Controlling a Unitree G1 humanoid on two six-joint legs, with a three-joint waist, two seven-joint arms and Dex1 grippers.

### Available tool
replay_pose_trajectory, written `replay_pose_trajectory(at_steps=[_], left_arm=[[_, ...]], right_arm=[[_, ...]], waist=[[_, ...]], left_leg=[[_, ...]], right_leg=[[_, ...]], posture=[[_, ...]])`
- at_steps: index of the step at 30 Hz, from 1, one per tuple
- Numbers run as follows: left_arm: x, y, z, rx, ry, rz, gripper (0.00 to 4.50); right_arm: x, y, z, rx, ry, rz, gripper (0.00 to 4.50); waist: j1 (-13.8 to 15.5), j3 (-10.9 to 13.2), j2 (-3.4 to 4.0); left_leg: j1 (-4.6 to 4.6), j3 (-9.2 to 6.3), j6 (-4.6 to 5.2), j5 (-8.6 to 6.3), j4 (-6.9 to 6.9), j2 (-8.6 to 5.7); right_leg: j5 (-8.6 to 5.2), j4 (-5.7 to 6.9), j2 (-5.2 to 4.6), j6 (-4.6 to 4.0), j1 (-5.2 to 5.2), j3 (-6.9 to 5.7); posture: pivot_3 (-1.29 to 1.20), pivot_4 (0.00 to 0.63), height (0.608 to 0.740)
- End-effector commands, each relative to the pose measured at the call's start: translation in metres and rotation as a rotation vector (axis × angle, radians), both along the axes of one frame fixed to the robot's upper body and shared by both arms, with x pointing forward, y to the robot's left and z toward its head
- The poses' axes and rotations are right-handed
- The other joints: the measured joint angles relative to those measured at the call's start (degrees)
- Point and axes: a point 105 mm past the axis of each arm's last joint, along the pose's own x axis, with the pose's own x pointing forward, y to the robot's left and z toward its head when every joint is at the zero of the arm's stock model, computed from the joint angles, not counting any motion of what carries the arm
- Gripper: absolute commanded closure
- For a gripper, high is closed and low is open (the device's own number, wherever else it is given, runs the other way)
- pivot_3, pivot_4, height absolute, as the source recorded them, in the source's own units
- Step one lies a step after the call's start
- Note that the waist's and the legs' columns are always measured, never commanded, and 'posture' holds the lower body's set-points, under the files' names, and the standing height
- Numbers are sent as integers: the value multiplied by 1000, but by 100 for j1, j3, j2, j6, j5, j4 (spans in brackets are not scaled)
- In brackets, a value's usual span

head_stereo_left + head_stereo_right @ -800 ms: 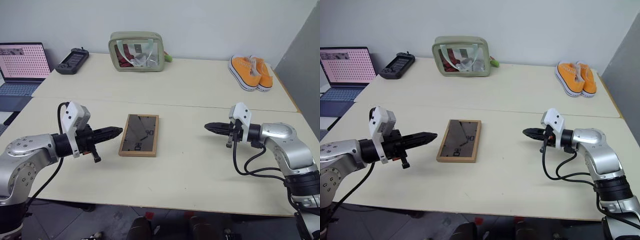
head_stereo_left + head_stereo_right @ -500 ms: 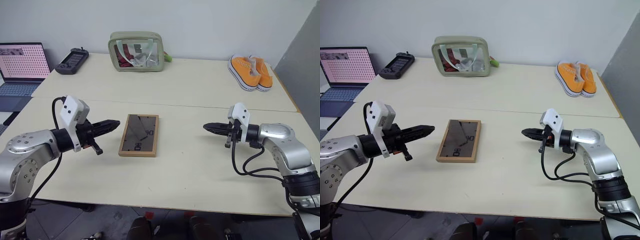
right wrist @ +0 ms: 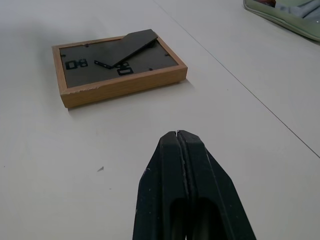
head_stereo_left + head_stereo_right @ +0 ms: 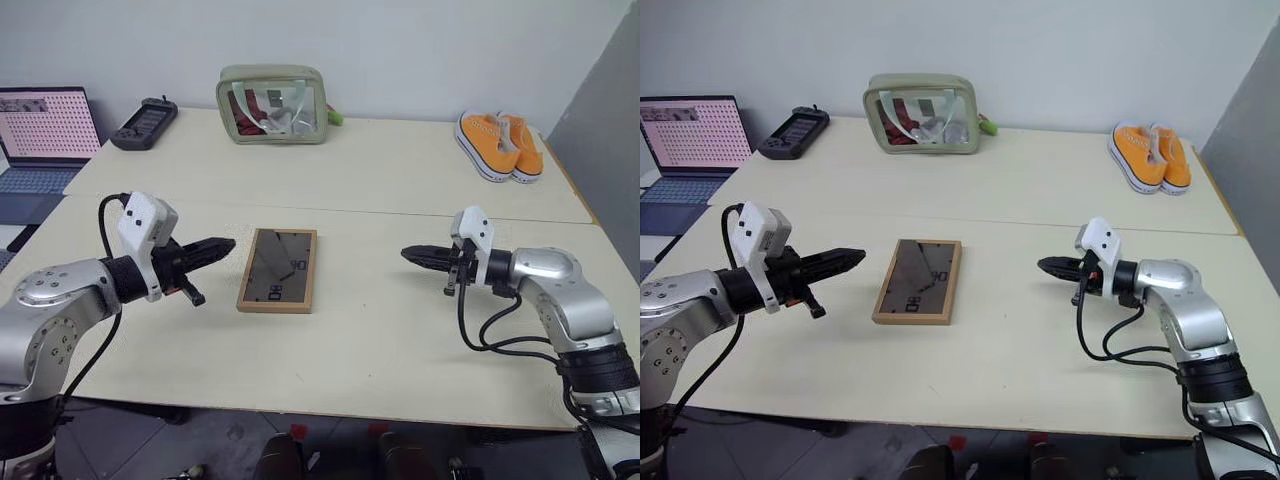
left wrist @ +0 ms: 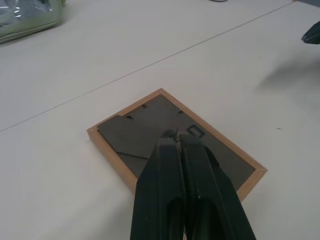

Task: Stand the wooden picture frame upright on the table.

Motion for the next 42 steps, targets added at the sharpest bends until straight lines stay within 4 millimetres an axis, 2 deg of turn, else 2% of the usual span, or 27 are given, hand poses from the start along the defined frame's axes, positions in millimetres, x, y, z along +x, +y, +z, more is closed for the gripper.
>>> replay_pose_trajectory(at_steps=[1, 6, 9, 12, 18, 21, 29, 32, 35, 40, 41, 42], left_arm=[[17, 23, 3, 3, -66, 140, 4491], [35, 37, -7, 3, -85, 224, 4491], [60, 44, -21, -15, -83, 292, 4491], [79, 38, -35, -24, -69, 290, 4491], [104, 21, -63, 0, -23, 268, 4491], [109, 0, -80, -4, 18, 210, 4491], [111, -55, -95, -10, 50, 41, 4491], [112, -72, -95, -20, 52, 5, 4491], [113, -92, -92, -51, 53, -36, 4491], [109, -112, -86, -71, 43, -93, 4491], [108, -112, -85, -70, 42, -95, 4491], [106, -105, -82, -51, 42, -103, 4491]], right_arm=[[0, 6, 6, 28, -45, -18, 4500], [-4, 17, -3, 36, -42, -21, 4500], [-2, 33, -17, 30, -43, -39, 4500], [0, 45, -30, 19, -48, -51, 4500], [5, 55, -28, 56, -65, -88, 4500], [13, 51, -22, 70, -93, -143, 4500], [18, 38, -19, 70, -128, -225, 4500], [22, 27, -17, 41, -157, -264, 4500], [28, 8, -18, -32, -198, -314, 4500], [34, -16, -15, -65, -217, -376, 4500], [35, -18, -15, -68, -218, -382, 4500], [35, -20, -16, -70, -217, -388, 4500]], waist=[[1, 0, 0], [10, 0, 0], [15, -1, -1], [13, -2, -2], [11, -2, -2], [10, -2, -2], [35, -4, -3], [58, -4, -3], [73, -4, -3], [69, -4, -3], [61, -4, -3], [44, -4, -3]], left_leg=[[4, 1, 0, 0, 0, 0], [4, 0, 0, 1, 5, -1], [5, 0, -1, 1, 12, -2], [8, -4, 0, 4, 17, -3], [3, -4, 0, 4, 23, -5], [4, -10, 0, 5, 22, -4], [3, -12, 0, 5, 24, -10], [2, -13, 0, 5, 33, -17], [0, -15, 1, 4, 44, -22], [0, -16, 1, 4, 47, -21], [-2, -16, 1, 4, 47, -21], [-2, -15, 1, 4, 48, -21]], right_leg=[[0, 3, 0, 0, 2, 0], [0, 14, 2, 0, 0, 0], [0, 30, 1, 0, -1, 1], [0, 40, 3, 0, -1, -3], [1, 41, 2, 1, -2, -4], [1, 44, 5, 0, -2, -9], [2, 45, 1, 1, 3, -10], [2, 45, -3, 2, 10, -10], [4, 45, -6, 5, 13, -10], [4, 45, -5, 6, 14, -10], [4, 45, -5, 6, 14, -10], [4, 44, -5, 6, 14, -8]], posture=[[0, 150, 740], [0, 150, 740], [0, 150, 740], [0, 150, 740], [0, 150, 740], [0, 150, 740], [0, 150, 740], [0, 150, 740], [0, 150, 740], [0, 150, 740], [0, 150, 740], [0, 150, 740]])
